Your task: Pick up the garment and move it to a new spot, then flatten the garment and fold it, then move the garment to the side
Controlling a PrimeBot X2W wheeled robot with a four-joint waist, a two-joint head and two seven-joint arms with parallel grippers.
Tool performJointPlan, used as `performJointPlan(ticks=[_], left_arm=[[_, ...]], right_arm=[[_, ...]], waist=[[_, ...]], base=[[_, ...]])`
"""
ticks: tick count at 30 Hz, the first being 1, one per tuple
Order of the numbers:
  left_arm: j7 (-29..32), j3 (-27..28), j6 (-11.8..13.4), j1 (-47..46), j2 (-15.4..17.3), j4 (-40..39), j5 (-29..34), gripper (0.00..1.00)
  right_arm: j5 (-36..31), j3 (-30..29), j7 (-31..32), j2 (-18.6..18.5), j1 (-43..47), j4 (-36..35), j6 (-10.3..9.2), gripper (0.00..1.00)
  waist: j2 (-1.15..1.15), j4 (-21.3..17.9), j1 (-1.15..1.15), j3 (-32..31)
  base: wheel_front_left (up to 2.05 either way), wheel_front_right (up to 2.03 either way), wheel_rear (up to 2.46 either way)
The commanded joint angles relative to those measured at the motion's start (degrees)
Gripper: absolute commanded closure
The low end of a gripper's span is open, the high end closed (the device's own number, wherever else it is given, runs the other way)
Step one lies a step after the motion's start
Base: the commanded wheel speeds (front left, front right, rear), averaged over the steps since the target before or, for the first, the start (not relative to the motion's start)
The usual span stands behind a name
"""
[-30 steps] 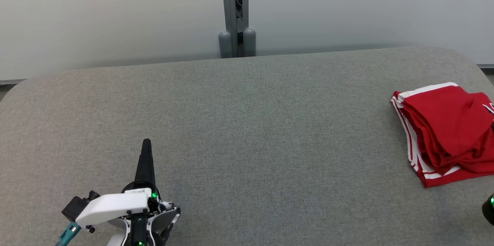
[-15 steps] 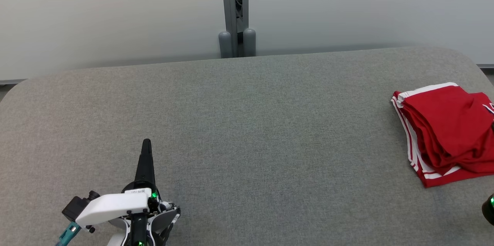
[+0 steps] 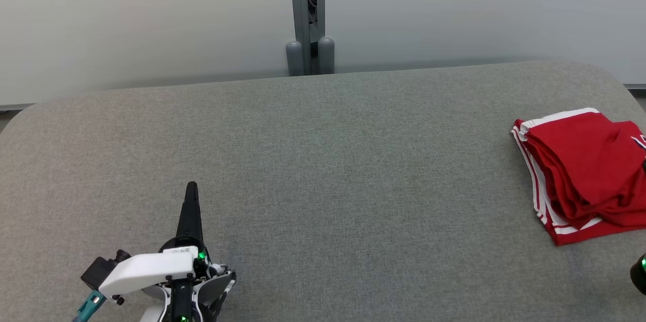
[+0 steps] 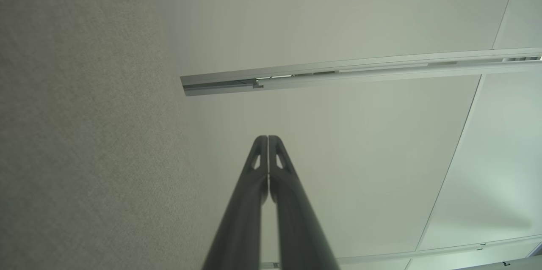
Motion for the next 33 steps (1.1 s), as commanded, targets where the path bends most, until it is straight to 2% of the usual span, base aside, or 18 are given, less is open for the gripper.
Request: performJointPlan(ticks=[1,33], left_arm=[[-0.1,0.3,-0.3,-1.1,0.1,0.0,0.2,1.0],[-0.1,0.3,-0.3,-1.1,0.1,0.0,0.2,1.0]], right_arm=[[0.3,-0.1,0.2,-0.5,-0.5,0.0,0.12,1.0],[0.3,-0.1,0.2,-0.5,-0.5,0.0,0.13,1.0]], waist=[[0.0,0.0,0.0,0.0],[0.0,0.0,0.0,0.0]], base=[[0.0,0.0,0.0],[0.0,0.0,0.0]])
